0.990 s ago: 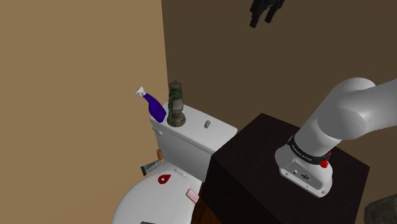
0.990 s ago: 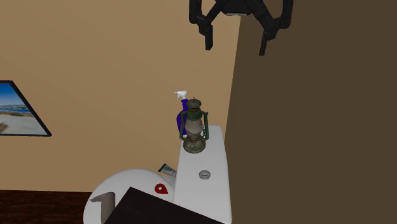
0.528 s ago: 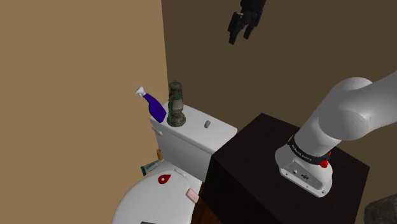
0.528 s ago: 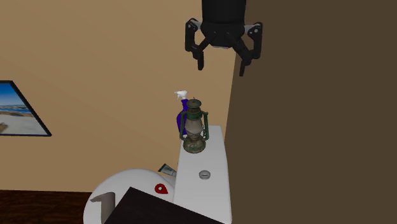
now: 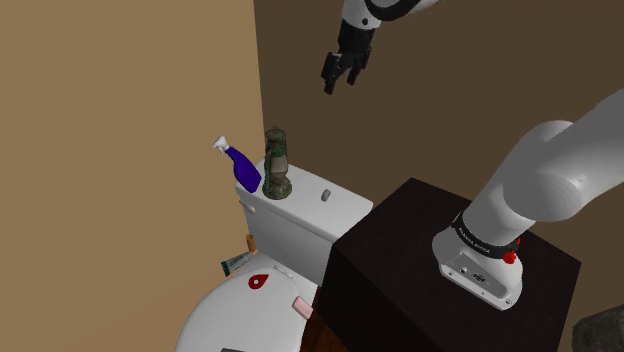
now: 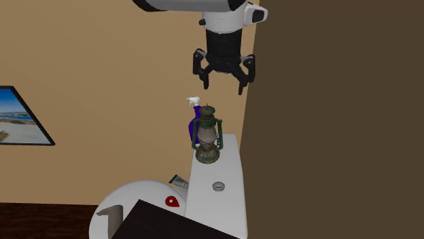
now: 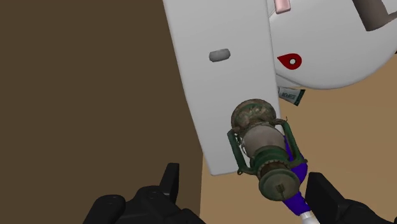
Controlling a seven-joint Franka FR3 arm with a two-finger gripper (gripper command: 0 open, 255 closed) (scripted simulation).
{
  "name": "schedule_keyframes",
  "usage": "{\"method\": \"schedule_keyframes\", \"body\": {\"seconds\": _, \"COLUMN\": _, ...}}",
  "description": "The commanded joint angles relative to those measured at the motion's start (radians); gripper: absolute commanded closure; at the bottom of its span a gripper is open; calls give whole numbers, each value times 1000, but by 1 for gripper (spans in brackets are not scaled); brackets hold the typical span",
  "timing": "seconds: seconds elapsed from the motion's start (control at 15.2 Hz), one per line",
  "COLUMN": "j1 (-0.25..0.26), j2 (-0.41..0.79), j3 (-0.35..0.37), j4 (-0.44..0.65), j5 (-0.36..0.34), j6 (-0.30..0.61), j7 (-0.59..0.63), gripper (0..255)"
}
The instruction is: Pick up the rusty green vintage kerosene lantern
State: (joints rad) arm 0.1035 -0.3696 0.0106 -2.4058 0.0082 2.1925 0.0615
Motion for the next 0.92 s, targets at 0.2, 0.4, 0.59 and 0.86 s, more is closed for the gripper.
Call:
{"method": "schedule_keyframes", "body": {"seconds": 0.2, "j1": 21, "j2": 165, "j3": 17, "j4": 29, "j5": 17, "j6": 146, "j7": 4, "gripper": 0}}
{"method": "schedule_keyframes", "body": {"seconds": 0.4, "j1": 33, "j2": 271, "j3": 30, "j4": 66, "j5": 24, "j6": 222, "j7": 9, "gripper": 0}}
{"method": "schedule_keyframes", "body": {"seconds": 0.59, "j1": 45, "j2": 380, "j3": 42, "j4": 114, "j5": 27, "j6": 289, "j7": 16, "gripper": 0}}
{"method": "schedule_keyframes", "body": {"seconds": 0.86, "j1": 61, "j2": 527, "j3": 57, "j4": 196, "j5": 25, "j6": 362, "j7": 26, "gripper": 0}}
